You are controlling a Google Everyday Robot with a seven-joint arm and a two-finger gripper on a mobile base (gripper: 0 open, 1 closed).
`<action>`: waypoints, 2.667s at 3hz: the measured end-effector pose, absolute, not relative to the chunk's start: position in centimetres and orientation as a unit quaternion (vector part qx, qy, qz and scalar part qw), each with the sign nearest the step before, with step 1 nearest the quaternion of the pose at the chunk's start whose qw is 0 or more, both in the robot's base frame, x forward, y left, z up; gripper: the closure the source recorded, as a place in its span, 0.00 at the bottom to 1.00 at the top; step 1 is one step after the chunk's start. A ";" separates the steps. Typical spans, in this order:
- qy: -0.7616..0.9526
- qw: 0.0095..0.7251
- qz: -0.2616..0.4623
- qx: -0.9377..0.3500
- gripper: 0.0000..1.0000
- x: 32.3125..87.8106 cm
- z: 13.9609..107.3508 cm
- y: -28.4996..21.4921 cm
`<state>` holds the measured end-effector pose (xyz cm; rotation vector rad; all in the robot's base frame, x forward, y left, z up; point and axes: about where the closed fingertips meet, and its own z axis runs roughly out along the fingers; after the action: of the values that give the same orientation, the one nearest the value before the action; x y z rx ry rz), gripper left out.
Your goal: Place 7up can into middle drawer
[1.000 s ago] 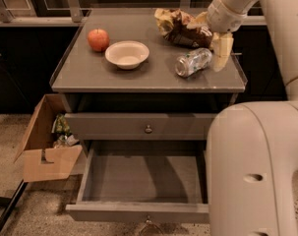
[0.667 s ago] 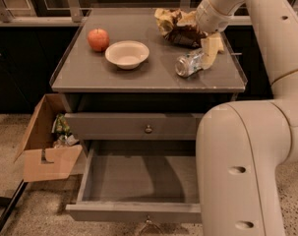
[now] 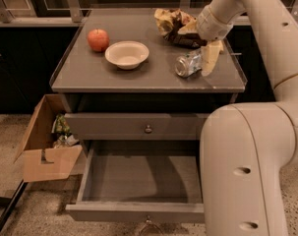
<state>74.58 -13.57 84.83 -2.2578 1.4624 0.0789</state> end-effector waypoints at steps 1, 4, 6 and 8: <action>0.515 0.214 0.048 -0.829 0.00 74.0 83.5 -13.0; 0.514 0.214 0.048 -0.829 0.47 74.0 83.4 -12.9; 0.516 0.218 0.047 -0.827 0.99 74.1 83.6 -13.0; 0.555 0.351 -0.015 -0.754 1.00 73.0 91.2 -16.3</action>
Offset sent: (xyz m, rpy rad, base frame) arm -0.0050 0.0050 -0.0112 0.0011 0.0292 0.0377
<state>73.05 -16.34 91.15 -1.9525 1.4381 -0.0390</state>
